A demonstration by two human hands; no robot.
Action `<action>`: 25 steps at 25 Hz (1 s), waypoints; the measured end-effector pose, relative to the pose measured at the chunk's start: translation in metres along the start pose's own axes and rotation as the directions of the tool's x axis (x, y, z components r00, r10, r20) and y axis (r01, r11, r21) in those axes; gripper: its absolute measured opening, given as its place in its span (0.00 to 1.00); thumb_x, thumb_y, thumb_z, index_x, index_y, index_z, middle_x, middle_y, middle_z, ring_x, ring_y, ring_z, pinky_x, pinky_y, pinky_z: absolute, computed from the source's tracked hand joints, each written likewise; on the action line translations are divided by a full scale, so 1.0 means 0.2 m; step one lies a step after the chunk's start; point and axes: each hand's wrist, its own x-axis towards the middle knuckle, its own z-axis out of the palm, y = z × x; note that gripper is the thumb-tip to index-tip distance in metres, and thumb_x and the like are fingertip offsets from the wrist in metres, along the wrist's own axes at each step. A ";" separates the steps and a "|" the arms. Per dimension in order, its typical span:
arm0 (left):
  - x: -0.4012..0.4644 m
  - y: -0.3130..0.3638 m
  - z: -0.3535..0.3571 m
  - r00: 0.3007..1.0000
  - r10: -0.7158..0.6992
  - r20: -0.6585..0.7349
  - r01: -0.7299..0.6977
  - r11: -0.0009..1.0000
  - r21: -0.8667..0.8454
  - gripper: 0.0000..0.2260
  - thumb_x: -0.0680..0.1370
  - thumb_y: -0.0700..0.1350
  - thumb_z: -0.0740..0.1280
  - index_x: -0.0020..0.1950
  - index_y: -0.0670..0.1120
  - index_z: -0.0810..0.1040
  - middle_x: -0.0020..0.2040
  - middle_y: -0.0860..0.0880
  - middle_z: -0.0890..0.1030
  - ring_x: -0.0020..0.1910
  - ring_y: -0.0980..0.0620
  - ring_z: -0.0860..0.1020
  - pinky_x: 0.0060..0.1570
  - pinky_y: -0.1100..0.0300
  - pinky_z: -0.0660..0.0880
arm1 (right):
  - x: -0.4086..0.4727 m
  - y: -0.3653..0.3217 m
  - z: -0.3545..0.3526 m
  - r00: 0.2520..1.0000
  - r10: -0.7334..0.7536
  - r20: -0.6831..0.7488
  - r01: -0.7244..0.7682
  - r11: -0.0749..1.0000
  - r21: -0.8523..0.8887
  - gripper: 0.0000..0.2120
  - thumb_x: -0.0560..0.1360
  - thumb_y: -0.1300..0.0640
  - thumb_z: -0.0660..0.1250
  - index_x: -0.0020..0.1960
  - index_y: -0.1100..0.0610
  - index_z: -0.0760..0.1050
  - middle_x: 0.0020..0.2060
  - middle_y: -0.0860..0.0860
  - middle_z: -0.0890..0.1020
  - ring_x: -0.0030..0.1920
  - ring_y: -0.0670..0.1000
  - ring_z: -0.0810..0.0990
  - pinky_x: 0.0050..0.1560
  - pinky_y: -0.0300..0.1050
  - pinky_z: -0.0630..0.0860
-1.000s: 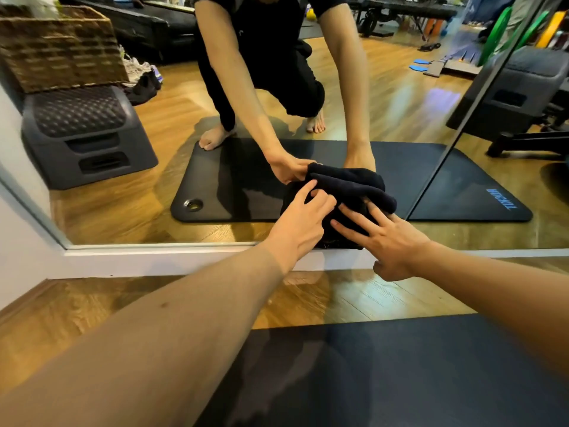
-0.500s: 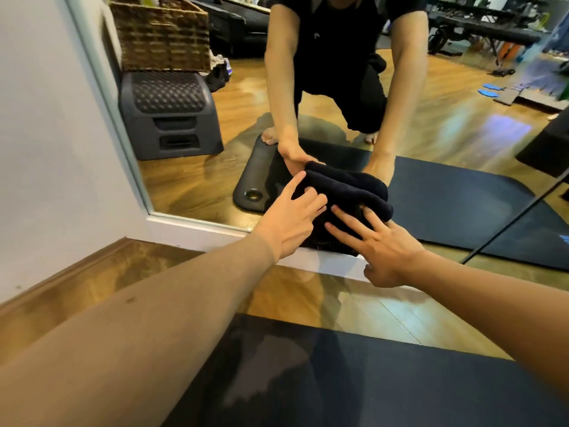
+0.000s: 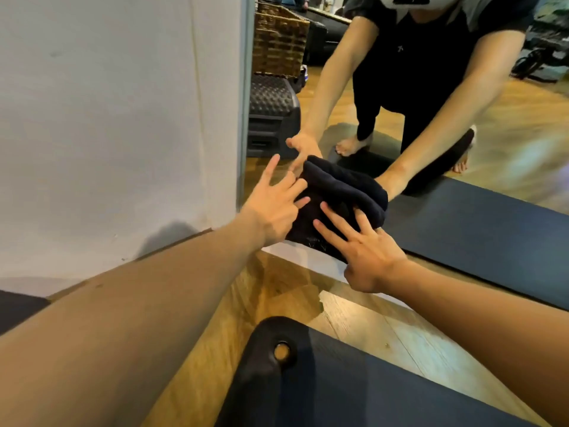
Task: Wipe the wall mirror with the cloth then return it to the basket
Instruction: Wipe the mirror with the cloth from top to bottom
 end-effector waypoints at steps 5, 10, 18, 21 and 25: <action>-0.18 -0.14 0.20 0.991 -0.133 -0.001 0.132 0.990 -0.054 0.28 0.80 0.56 0.55 0.78 0.45 0.65 0.70 0.43 0.67 0.73 0.39 0.62 0.76 0.33 0.46 | 0.27 -0.24 -0.04 0.995 -0.035 -0.089 0.038 0.999 0.026 0.52 0.75 0.46 0.67 0.81 0.46 0.29 0.79 0.48 0.28 0.78 0.68 0.34 0.77 0.68 0.51; -0.22 -0.25 0.29 0.973 -0.231 0.021 0.232 0.967 -0.105 0.29 0.79 0.60 0.55 0.76 0.45 0.67 0.70 0.42 0.67 0.73 0.37 0.63 0.77 0.34 0.49 | 0.46 -0.35 -0.03 0.981 -0.094 -0.169 0.096 0.995 0.005 0.51 0.75 0.49 0.67 0.82 0.49 0.32 0.80 0.51 0.31 0.77 0.69 0.31 0.77 0.67 0.52; -0.24 -0.25 0.41 0.983 -0.171 -0.070 0.155 0.969 -0.192 0.32 0.76 0.53 0.70 0.72 0.34 0.68 0.75 0.39 0.57 0.67 0.39 0.66 0.63 0.46 0.75 | 0.55 -0.41 0.02 0.948 -0.092 -0.306 0.066 0.993 -0.094 0.45 0.79 0.51 0.65 0.83 0.50 0.37 0.83 0.52 0.41 0.78 0.67 0.32 0.75 0.63 0.38; -0.25 -0.25 0.43 0.988 -0.134 -0.073 0.110 0.956 -0.272 0.32 0.75 0.46 0.72 0.73 0.31 0.66 0.76 0.34 0.61 0.67 0.38 0.69 0.57 0.50 0.80 | 0.55 -0.42 0.04 0.934 -0.074 -0.349 0.026 0.990 -0.139 0.43 0.80 0.51 0.64 0.83 0.51 0.38 0.83 0.53 0.44 0.76 0.66 0.30 0.72 0.63 0.34; -0.28 -0.24 0.46 0.992 -0.099 -0.081 0.055 0.903 -0.425 0.39 0.75 0.40 0.72 0.80 0.40 0.54 0.80 0.35 0.53 0.72 0.37 0.66 0.56 0.49 0.81 | 0.54 -0.45 0.06 0.933 -0.054 -0.356 0.004 0.990 -0.139 0.42 0.80 0.50 0.65 0.83 0.51 0.40 0.83 0.53 0.47 0.79 0.67 0.33 0.75 0.64 0.35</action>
